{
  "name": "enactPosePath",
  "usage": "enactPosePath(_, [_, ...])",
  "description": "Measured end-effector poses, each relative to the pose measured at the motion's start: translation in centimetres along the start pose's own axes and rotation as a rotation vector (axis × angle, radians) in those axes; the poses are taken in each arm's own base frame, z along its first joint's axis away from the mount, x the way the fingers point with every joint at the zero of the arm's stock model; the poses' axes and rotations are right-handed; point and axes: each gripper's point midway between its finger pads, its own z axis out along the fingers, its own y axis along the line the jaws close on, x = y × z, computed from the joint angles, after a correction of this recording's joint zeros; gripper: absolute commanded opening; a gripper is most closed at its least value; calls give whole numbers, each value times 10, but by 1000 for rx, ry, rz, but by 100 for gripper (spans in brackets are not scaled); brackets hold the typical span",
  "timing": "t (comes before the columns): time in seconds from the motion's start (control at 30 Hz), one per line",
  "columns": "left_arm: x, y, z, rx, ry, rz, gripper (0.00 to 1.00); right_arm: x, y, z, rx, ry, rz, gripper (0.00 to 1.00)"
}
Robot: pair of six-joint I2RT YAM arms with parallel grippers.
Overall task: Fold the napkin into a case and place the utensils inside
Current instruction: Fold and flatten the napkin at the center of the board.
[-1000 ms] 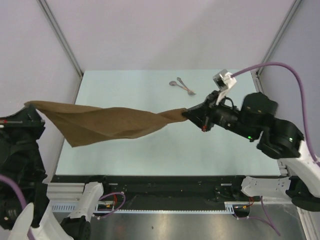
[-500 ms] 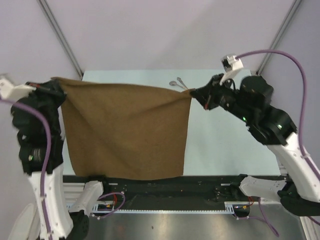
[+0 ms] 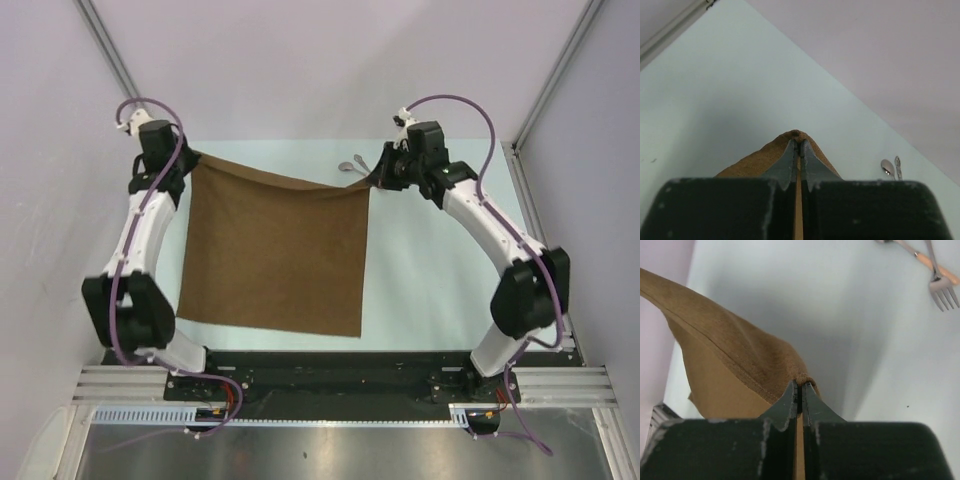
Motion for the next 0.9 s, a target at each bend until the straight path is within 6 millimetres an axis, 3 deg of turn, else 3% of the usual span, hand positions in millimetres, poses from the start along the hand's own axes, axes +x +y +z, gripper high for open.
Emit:
enactPosePath(0.23, [61, 11, 87, -3, 129, 13, 0, 30, -63, 75, 77, 95, 57, 0])
enactPosePath(0.4, [81, 17, 116, -8, 183, 12, 0, 30, -72, 94, 84, 110, 69, 0])
enactPosePath(0.57, [80, 39, 113, -68, 231, 2, 0, 42, -52, 92, 54, 127, 71, 0])
enactPosePath(0.7, [84, 72, 101, -161, 310, 8, 0, 95, -25, 72, 26, 218, 84, 0])
enactPosePath(0.8, [96, 103, 82, -259, 387, 43, 0, 132, -7, 56, -4, 291, 86, 0])
enactPosePath(0.9, [105, 127, 57, -351, 433, 86, 0, 154, 2, 44, -17, 329, 86, 0])
